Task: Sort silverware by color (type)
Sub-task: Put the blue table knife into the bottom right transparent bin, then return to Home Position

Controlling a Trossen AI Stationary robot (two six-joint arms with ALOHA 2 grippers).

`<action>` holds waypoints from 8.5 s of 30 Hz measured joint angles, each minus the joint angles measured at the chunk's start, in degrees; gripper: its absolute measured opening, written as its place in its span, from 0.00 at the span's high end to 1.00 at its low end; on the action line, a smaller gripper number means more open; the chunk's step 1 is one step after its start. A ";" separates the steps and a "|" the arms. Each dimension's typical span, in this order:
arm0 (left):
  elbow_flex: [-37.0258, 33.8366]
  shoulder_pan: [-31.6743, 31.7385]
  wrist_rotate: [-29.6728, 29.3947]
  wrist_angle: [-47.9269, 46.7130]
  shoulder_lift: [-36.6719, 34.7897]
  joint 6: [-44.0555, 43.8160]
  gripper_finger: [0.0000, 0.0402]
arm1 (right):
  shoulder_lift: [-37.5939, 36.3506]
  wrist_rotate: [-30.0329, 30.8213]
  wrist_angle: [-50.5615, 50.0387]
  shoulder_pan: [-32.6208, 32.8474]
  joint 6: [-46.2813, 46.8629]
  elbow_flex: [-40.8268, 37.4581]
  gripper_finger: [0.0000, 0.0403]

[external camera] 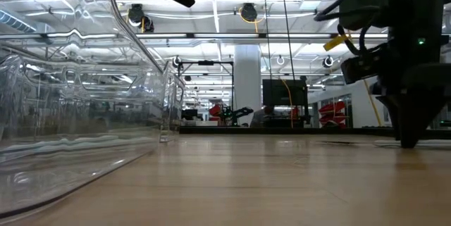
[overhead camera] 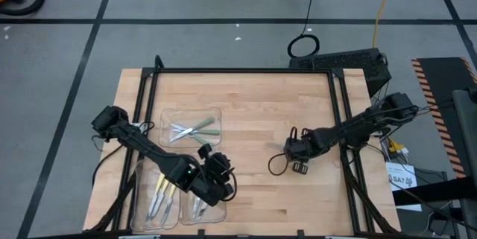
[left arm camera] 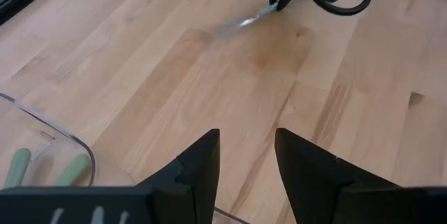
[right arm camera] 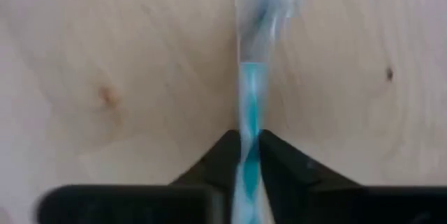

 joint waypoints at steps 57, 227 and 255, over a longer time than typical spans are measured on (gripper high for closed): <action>-0.02 0.09 -5.55 17.07 1.20 13.49 0.63 | -1.17 45.95 17.49 20.24 -64.72 12.35 0.96; 17.84 0.44 6.02 -41.82 13.73 -47.35 0.83 | -10.80 68.19 40.48 36.37 -65.72 12.33 0.63; 17.84 -0.65 9.55 -42.28 13.73 -23.50 0.64 | -13.74 58.19 40.91 36.54 -59.99 12.33 0.63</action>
